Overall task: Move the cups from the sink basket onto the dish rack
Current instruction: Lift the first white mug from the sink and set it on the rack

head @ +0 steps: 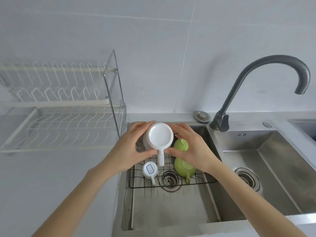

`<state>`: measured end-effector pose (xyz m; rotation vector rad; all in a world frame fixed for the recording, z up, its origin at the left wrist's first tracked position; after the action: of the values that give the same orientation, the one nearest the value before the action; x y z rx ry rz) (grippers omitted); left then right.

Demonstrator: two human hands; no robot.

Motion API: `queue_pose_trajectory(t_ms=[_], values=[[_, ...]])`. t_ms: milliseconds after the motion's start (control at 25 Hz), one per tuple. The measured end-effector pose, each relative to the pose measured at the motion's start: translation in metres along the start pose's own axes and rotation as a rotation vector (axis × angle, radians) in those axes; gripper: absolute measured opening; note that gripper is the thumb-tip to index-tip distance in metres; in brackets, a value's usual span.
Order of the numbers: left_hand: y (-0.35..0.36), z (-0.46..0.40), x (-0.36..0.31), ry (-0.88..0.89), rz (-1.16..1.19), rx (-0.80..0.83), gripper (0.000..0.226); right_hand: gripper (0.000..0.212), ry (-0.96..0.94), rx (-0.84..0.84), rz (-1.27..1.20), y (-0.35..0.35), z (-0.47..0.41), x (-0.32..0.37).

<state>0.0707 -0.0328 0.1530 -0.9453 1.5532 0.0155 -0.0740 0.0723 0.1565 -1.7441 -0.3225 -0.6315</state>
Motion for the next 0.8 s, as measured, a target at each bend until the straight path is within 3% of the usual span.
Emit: queue_pose_trajectory(t_ms=[320, 800], values=[[-0.089, 0.029, -0.03, 0.054, 0.193, -0.135, 0.06, 0.042, -0.099, -0.091, -0.13, -0.003, -0.03, 0.092], [-0.198, 0.03, -0.028, 0.101, 0.189, -0.194, 0.054, 0.053, -0.175, -0.138, -0.105, 0.005, -0.093, 0.184]])
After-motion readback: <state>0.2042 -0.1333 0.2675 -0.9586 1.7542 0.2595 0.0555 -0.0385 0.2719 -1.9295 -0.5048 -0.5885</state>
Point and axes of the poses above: each hand's wrist, its own z-axis away from the middle knuckle, its own y-axis out of the palm, x = y × z, the point moved 3 cm from there along -z, towards the middle knuckle, and after that the axes turned 12 degrees about z, right-handed, at the moved point
